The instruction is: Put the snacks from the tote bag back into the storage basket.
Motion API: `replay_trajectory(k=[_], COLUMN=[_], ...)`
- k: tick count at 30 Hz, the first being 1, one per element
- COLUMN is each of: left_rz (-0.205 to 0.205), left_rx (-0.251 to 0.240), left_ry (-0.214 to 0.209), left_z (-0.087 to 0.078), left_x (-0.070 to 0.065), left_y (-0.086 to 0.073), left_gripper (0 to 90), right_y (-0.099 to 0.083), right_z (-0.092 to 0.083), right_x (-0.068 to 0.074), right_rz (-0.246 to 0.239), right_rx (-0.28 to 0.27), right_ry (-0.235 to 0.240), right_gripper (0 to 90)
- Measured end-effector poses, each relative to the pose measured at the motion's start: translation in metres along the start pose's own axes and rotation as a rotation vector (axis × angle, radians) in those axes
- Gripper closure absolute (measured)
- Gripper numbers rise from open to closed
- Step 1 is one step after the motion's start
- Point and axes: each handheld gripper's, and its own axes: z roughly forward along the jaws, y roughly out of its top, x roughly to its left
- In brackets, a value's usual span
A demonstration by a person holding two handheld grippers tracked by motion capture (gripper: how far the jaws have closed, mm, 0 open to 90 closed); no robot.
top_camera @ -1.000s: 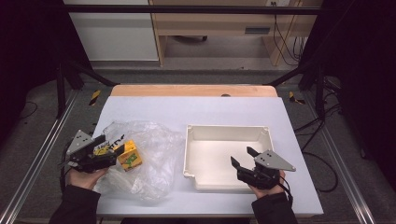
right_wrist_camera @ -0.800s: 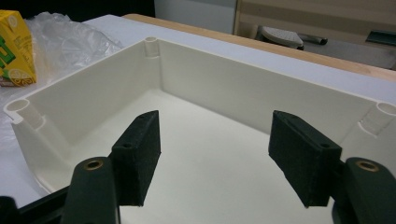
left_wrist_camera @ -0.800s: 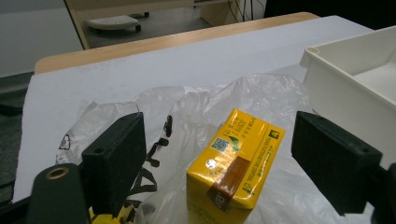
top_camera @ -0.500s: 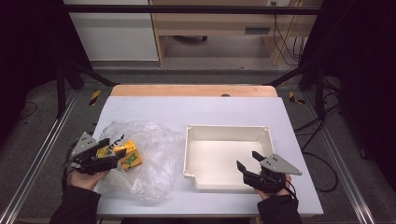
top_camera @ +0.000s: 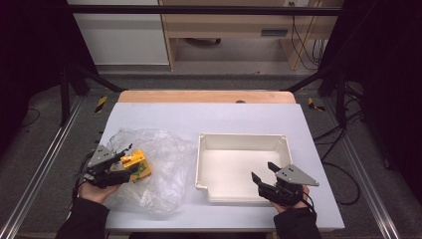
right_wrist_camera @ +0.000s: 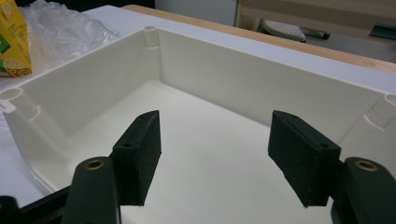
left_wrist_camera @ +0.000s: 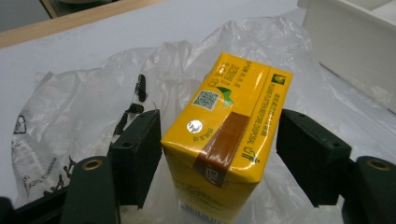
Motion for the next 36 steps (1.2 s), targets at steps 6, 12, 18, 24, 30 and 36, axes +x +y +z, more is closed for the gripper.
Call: replay_trajectory(k=[6,12,18,24,30,36], left_rz=[0.001,0.021,0.010,0.021,0.000,0.025], left_rx=[0.005,0.038,0.027,0.038,0.033,0.053], left_ry=[-0.015,-0.037,-0.064,-0.049,-0.046,-0.044], left_z=[0.004,0.014,0.011,0.010,0.016,0.024], left_x=[0.001,0.003,0.004,0.001,0.001,0.000], left_y=[-0.002,-0.002,-0.003,-0.003,0.000,-0.001], left_gripper=[36.2,34.8,48.6,49.3,39.9,47.1], right_y=[-0.001,-0.001,-0.002,-0.002,-0.002,-0.002], right_z=[0.002,0.002,0.003,0.003,0.003,0.004], right_x=[0.000,0.000,0.000,0.001,0.000,0.001], right_rz=[-0.001,-0.001,-0.004,-0.007,-0.003,-0.006], right_rx=[0.010,0.012,0.013,0.013,0.016,0.017], right_ry=[0.001,0.003,0.005,0.005,0.008,0.006], right_gripper=[35.0,35.1,35.5,35.8,35.9,36.0])
